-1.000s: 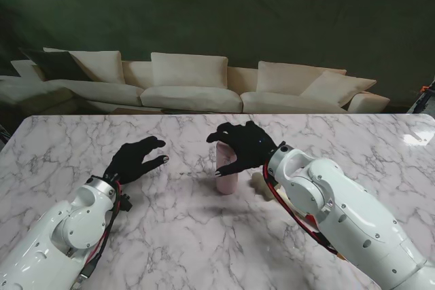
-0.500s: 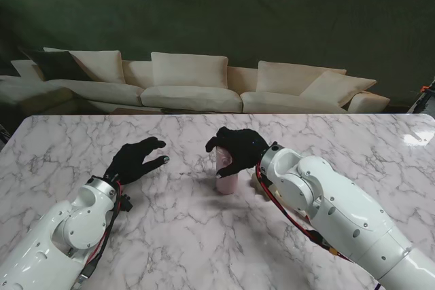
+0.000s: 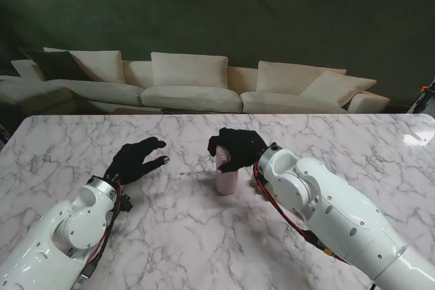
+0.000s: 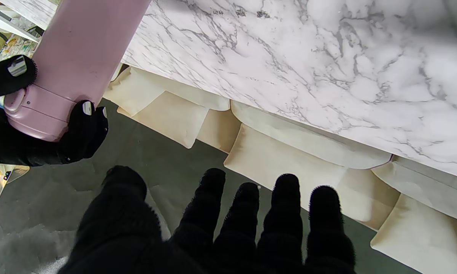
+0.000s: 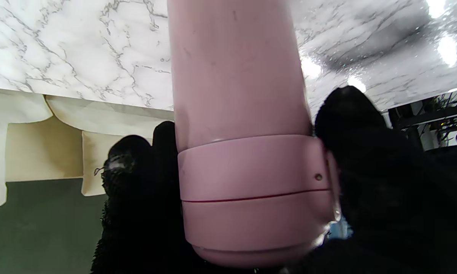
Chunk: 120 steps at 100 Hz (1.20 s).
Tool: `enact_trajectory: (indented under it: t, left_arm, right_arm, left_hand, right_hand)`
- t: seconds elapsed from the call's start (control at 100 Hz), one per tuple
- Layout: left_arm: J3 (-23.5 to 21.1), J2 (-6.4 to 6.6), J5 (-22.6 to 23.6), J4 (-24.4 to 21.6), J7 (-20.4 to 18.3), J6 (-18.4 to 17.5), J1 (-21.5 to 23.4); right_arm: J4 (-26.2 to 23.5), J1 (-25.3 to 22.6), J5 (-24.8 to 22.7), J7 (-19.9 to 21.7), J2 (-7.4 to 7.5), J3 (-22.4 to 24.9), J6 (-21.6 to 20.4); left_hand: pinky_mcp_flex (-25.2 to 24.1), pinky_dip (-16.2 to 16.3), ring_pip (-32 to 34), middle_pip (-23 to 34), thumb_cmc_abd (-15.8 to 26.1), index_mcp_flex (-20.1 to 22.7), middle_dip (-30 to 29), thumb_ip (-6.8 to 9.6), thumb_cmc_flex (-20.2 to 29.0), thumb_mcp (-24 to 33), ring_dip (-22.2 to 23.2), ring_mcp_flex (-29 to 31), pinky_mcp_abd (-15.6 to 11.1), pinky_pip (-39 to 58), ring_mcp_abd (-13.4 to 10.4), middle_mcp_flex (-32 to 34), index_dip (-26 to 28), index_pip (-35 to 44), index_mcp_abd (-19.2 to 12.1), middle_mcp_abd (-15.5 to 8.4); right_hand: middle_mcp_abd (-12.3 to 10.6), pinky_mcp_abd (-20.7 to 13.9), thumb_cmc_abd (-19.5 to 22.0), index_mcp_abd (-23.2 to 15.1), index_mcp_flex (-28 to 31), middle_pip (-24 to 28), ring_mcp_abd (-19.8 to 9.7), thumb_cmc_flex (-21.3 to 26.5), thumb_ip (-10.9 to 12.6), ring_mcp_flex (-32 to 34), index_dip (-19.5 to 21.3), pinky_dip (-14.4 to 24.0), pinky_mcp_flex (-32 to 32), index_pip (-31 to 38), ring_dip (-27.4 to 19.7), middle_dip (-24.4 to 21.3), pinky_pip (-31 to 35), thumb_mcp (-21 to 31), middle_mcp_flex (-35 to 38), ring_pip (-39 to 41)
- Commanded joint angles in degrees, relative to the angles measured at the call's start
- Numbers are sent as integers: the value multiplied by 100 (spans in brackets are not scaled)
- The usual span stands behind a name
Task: Clean the thermos with cup brush
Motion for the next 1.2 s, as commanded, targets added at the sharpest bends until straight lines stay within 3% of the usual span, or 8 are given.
enact_trajectory:
  t: [0.0, 0.15, 0.4, 0.48, 0.61, 0.75, 0.91, 1.19]
  left_arm:
    - [19, -4, 8, 8, -73, 18, -6]
    - [31, -1, 11, 25, -79, -9, -23]
    - [103, -16, 25, 94, 45, -170, -89]
    - [119, -3, -74, 21, -102, -170, -85]
    - [174, 29, -224, -128, -392, -163, -120]
    - [323, 70, -386, -290, -750, -188, -333]
    - [690, 134, -111, -292, -983, -398, -833]
    - [1516, 72, -109, 102, -869, -175, -1506]
  right_arm:
    - [-24, -202, 119, 25, -27, 66, 91]
    - [-98, -412, 323, -279, -102, 278, 141]
    - [-264, -757, 654, -716, -216, 641, 290]
    - [-267, -826, 749, -944, -273, 723, 349]
    - [-248, -882, 870, -1301, -363, 827, 423]
    - [-238, -862, 1002, -1605, -460, 819, 521]
    - [-193, -742, 1209, -1889, -590, 658, 701]
    - [-116, -582, 1576, -2170, -770, 439, 928]
  left_hand:
    - [-48, 99, -156, 22, 256, -133, -38, 9, 163, -79, 36, 36, 93, -139, 30, 14, 17, -89, -60, -79]
    - [-44, 101, -160, -15, 253, -135, -51, 7, 140, -84, 36, 22, 80, -136, 14, -89, 17, -89, -62, -91]
    - [-13, 63, -231, -375, 217, -417, -520, -11, -51, -93, -22, -281, -253, -90, -21, -1437, -7, -189, -92, -226]
    - [-12, -100, -352, -437, 144, -600, -833, -18, -175, -101, -210, -405, -395, -221, 56, -1624, -97, -325, -28, -154]
    - [-12, -619, -555, -524, -265, -1336, -1311, -28, -671, -98, -643, -833, -518, -705, 175, -2001, -443, -758, 54, -28]
    - [-50, -929, -517, -469, -941, -1796, -1277, -49, -1049, -76, -832, -1146, -749, -737, 62, -1944, -710, -927, 409, 173]
    - [30, -889, -269, -341, -1528, -1726, -880, -24, -905, -47, -686, -1003, -942, -359, -64, -1534, -704, -803, 982, 384]
    - [-32, -871, -200, -300, -1823, -1749, -593, 14, -709, -15, -570, -1097, -1046, -229, -111, -1613, -622, -783, 1087, 414]
  right_hand:
    - [-310, -174, 520, -231, 309, 920, -1063, 1570, 20, 1099, 170, -77, 241, 671, 7, 391, 203, 1112, 403, 787]
    - [-346, -227, 495, -191, 440, 1070, -1061, 1796, -37, 1188, 395, -167, 390, 880, -144, 507, 246, 1492, 442, 909]
    - [-404, -219, 500, -161, 510, 1234, -1079, 1895, -114, 1223, 665, -227, 438, 1057, -218, 578, 295, 1763, 477, 1015]
    - [-402, -230, 504, -161, 524, 1232, -1071, 1904, -124, 1239, 688, -234, 463, 1077, -232, 563, 304, 1787, 494, 1021]
    - [-382, -250, 513, -151, 538, 1235, -1057, 1917, -139, 1240, 705, -249, 478, 1083, -247, 546, 314, 1816, 487, 1031]
    - [-373, -250, 520, -135, 531, 1242, -1050, 1921, -150, 1231, 713, -259, 473, 1084, -253, 533, 326, 1829, 473, 1043]
    - [-353, -254, 534, -121, 512, 1232, -1039, 1916, -158, 1206, 709, -272, 468, 1072, -267, 508, 330, 1820, 443, 1037]
    - [-328, -263, 543, -93, 493, 1240, -1011, 1919, -158, 1178, 693, -294, 445, 1064, -271, 481, 325, 1812, 420, 1045]
